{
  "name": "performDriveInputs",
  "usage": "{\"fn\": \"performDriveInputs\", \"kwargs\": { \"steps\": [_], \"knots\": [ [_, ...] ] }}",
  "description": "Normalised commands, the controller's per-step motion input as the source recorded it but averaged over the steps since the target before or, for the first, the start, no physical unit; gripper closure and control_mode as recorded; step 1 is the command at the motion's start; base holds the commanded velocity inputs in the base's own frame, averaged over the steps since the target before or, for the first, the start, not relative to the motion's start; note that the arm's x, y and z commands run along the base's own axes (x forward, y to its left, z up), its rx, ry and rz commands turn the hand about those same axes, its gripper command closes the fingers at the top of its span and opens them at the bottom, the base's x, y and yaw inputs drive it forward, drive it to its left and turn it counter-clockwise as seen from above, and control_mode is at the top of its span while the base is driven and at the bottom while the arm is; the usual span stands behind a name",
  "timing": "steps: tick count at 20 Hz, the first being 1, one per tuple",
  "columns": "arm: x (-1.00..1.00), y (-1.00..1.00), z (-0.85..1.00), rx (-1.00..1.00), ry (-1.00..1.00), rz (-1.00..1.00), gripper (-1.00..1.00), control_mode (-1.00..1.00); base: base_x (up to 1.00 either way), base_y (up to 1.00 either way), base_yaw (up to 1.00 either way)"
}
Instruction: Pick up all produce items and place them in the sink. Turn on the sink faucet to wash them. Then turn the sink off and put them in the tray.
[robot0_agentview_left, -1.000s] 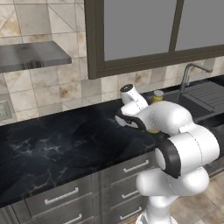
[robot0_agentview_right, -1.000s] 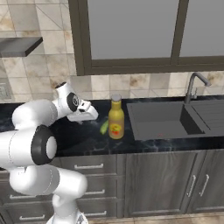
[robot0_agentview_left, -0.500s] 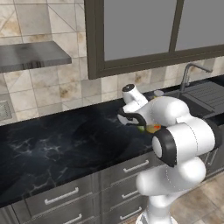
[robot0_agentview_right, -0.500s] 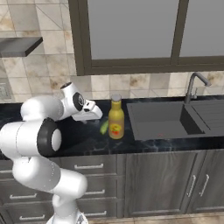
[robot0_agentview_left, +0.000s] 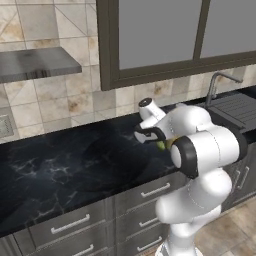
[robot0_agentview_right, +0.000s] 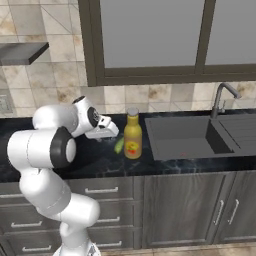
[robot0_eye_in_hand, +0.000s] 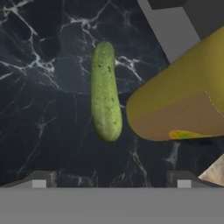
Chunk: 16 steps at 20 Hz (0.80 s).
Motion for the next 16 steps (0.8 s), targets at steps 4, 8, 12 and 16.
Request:
{"fn": "performDriveInputs", "kwargs": {
  "steps": [4,8,12,16],
  "knots": [
    [0.15,-0.01,-0.27,0.0,0.0,0.0,-1.0,-1.0,0.0,0.0,0.0],
    [0.12,-0.03,-0.25,0.0,0.0,0.0,-1.0,-1.0,0.0,0.0,0.0],
    [0.22,-0.03,-0.16,0.0,0.0,0.0,-1.0,-1.0,0.0,0.0,0.0],
    [0.26,-0.07,-0.1,0.0,0.0,0.0,-1.0,-1.0,0.0,0.0,0.0]
  ]
}}
